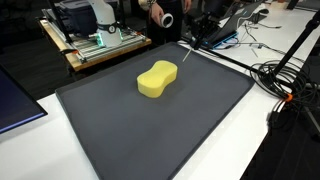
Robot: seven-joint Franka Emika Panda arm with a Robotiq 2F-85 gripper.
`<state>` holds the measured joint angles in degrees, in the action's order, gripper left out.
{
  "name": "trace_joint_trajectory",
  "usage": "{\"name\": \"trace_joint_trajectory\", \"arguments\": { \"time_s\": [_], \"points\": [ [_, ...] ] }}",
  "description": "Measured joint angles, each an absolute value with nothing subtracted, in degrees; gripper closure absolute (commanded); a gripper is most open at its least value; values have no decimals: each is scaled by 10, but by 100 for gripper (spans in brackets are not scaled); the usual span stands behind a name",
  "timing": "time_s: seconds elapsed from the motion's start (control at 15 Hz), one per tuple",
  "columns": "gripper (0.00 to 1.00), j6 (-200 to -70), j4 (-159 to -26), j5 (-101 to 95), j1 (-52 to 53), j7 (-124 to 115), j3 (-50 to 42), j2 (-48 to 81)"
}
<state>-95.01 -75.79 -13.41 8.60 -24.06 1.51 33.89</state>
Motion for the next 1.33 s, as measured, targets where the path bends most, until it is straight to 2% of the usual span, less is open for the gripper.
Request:
{"name": "trace_joint_trajectory", "arguments": {
  "time_s": [0.13, 0.2, 0.4, 0.47, 0.8, 1.33],
  "points": [
    [97, -926, -742, -116, 70, -211, 10, 338],
    [88, -912, -732, -109, 64, -203, 7, 338],
    [88, -910, -730, -107, 63, -200, 3, 339],
    [97, -910, -730, -107, 66, -201, 3, 341],
    [97, -897, -716, -99, 64, -195, 1, 351],
    [97, -782, -583, 18, 4, -106, 2, 460]
  ]
}}
